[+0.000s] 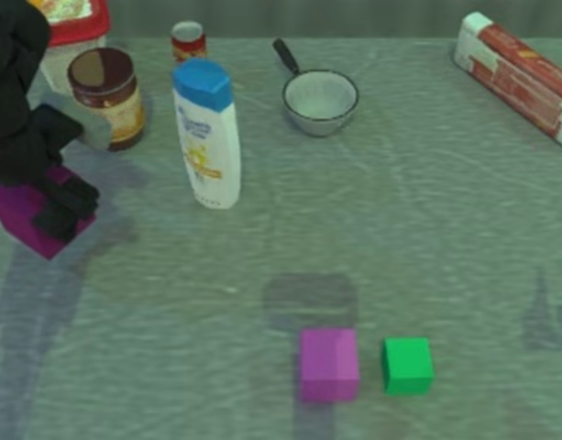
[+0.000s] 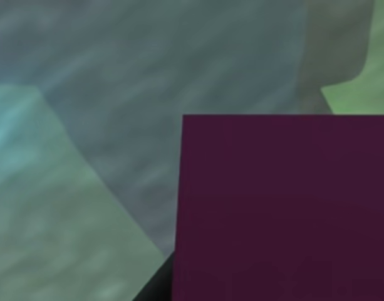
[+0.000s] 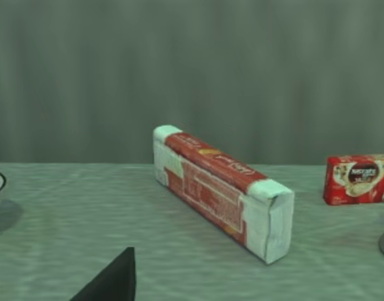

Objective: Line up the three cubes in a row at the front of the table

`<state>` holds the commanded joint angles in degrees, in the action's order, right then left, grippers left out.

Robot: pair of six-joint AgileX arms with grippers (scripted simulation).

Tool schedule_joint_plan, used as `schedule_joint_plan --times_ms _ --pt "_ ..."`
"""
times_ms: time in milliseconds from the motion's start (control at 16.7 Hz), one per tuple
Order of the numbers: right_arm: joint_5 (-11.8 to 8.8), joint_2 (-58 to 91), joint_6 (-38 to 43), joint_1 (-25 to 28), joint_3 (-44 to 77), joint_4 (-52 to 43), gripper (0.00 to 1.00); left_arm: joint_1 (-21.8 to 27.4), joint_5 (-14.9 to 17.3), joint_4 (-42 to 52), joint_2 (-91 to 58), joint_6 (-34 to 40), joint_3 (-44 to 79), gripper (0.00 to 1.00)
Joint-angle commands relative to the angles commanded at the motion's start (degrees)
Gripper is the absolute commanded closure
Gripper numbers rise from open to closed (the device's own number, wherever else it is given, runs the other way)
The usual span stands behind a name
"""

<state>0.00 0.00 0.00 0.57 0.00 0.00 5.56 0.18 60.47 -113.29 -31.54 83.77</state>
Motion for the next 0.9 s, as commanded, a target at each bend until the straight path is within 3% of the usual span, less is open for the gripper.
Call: schedule_joint_plan --times_ms 180,360,600,900 --pt "0.0 0.0 0.0 0.0 0.0 0.0 0.00 1.2 0.0 0.0 0.3 2.0 -0.2 1.00" --pt "0.0 0.0 0.0 0.0 0.0 0.0 0.00 5.0 -0.1 0.3 1.4 9.3 -1.0 1.00" --pt "0.0 0.0 0.0 0.0 0.0 0.0 0.00 12.7 -0.1 0.9 3.9 24.9 -3.9 1.00" --pt "0.0 0.0 0.0 0.0 0.0 0.0 0.00 24.2 0.0 1.6 8.1 50.0 -8.9 1.00"
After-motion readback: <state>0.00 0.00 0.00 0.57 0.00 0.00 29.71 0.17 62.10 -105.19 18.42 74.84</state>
